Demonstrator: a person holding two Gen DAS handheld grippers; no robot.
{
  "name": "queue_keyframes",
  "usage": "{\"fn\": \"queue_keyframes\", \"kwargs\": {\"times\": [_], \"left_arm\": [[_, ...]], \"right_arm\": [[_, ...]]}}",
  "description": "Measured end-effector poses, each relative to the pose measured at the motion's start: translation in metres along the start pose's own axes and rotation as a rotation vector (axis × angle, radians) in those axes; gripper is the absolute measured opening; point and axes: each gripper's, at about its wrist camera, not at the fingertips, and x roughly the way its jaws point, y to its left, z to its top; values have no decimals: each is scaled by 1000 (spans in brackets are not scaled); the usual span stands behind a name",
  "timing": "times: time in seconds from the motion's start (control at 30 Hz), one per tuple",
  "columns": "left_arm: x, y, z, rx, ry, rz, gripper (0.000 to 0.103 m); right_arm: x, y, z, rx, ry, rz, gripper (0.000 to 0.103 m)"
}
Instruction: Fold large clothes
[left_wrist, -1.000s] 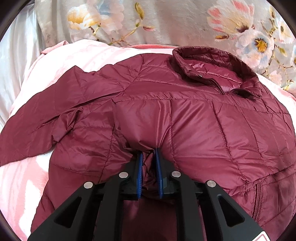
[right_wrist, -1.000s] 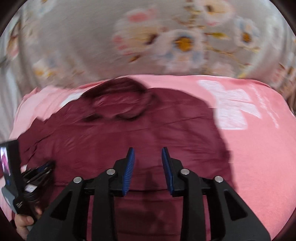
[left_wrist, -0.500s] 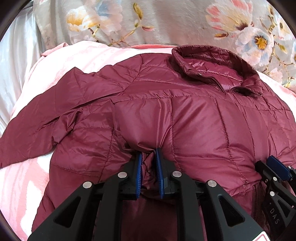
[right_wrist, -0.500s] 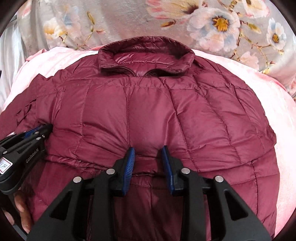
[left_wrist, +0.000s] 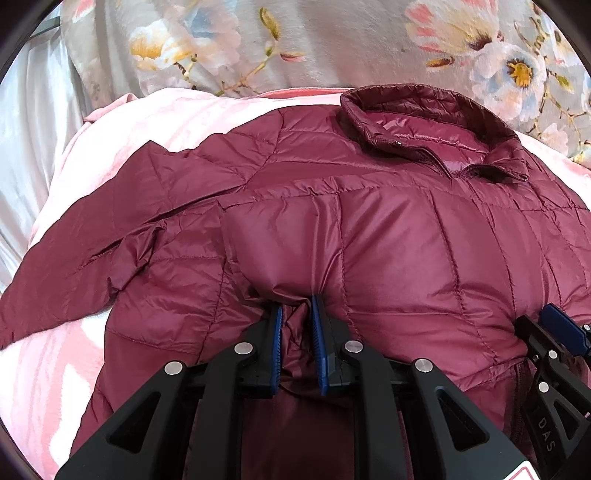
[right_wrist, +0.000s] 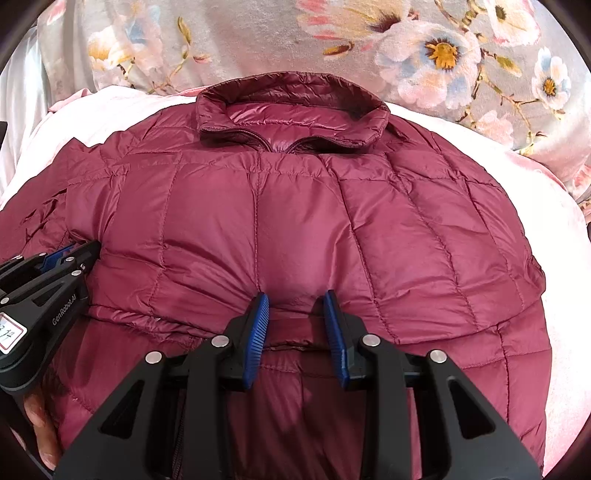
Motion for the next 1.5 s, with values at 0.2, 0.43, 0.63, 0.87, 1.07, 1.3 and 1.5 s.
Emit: {"fn": "queue_keyframes", "kwargs": {"times": [0.2, 0.43, 0.63, 0.87, 1.07, 1.3, 1.5], "left_arm": [[0, -1, 0, 6, 0, 9, 15], [-2, 11, 0, -54, -3, -57, 22], [-41, 84, -16, -270, 1, -200, 42], [-78, 243, -59, -474, -40, -8, 66], [-64, 382, -98, -784, 19, 111, 65], [-56, 456, -111, -978, -11, 85, 64], [-45, 441, -70, -896, -6, 51, 2]], "right_arm": [[1, -1, 0, 9, 2, 6, 30], [1, -2, 1, 15, 5, 10, 31], [-27, -9, -2, 47, -38, -25, 50], [-83, -1, -42, 69, -71, 26, 62], [-92, 9, -72, 70, -43, 42, 63], [-85, 19, -85, 59, -40, 18, 67], [-83, 17, -86, 73, -36, 23, 70]]}}
